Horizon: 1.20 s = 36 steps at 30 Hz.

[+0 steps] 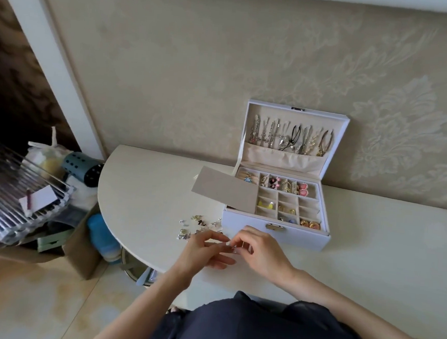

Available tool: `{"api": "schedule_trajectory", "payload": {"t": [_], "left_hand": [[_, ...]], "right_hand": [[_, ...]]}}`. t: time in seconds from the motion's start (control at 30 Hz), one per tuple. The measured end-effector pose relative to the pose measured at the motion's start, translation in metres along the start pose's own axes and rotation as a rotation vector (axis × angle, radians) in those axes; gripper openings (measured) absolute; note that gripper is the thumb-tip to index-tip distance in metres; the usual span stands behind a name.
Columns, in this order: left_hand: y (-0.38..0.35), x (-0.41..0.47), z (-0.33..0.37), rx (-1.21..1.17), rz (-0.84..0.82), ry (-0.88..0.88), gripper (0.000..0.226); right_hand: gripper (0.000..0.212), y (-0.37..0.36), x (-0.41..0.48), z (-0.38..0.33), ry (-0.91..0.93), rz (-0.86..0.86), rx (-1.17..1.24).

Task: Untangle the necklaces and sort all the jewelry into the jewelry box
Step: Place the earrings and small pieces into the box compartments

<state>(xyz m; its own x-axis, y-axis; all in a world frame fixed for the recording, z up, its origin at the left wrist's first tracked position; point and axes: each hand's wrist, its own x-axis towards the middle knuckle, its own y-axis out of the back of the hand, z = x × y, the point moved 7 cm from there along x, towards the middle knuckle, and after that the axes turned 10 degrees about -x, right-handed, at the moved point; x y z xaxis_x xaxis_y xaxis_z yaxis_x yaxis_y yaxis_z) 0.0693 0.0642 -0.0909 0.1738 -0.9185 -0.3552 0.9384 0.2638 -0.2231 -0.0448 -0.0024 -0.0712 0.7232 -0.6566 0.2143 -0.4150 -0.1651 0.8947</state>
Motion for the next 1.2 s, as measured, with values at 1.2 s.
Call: {"api": "schedule_trajectory", "payload": {"t": [1.2], "left_hand": [[0.027, 0.05, 0.051, 0.851, 0.203, -0.5, 0.021]], "right_hand": [[0.009, -0.001, -0.007, 0.018, -0.402, -0.057, 0.389]]}}
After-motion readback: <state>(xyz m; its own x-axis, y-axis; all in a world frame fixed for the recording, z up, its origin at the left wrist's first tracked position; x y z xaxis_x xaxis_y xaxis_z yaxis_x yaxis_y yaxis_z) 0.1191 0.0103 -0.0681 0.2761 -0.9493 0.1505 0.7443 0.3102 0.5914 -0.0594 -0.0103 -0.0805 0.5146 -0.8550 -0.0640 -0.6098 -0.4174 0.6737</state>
